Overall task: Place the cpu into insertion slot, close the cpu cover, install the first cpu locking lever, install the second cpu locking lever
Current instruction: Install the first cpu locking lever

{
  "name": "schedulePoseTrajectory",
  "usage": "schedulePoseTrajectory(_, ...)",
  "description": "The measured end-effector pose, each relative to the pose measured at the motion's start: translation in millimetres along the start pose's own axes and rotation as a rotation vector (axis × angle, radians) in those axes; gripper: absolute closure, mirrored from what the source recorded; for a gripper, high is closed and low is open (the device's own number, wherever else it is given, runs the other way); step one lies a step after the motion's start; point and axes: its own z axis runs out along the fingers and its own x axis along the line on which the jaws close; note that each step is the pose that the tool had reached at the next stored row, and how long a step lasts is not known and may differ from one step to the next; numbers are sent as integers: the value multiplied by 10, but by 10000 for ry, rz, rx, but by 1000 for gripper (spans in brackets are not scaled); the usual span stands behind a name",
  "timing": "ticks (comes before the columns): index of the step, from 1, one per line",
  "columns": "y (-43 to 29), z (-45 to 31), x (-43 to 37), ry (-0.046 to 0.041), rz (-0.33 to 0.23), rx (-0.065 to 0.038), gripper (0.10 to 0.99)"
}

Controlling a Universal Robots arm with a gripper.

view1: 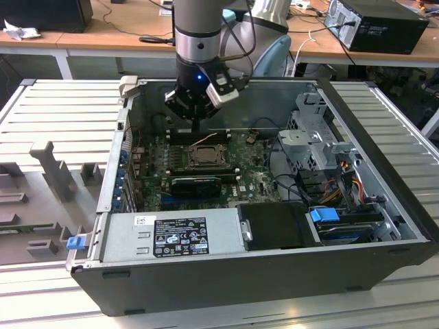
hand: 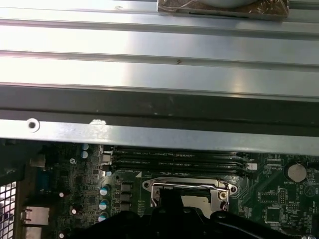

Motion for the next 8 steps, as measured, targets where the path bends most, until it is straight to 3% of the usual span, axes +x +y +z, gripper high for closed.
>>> schedulePoseTrajectory(3,-2,2,-25,-3,1,-45,980)
schedulePoseTrajectory(4,-2,2,-26,-6,6,-147,980)
schedulePoseTrajectory(6,-7,4,-26,-26,32,-524,980)
schedulePoseTrajectory(8,-29,6,-26,-36,47,-727,980)
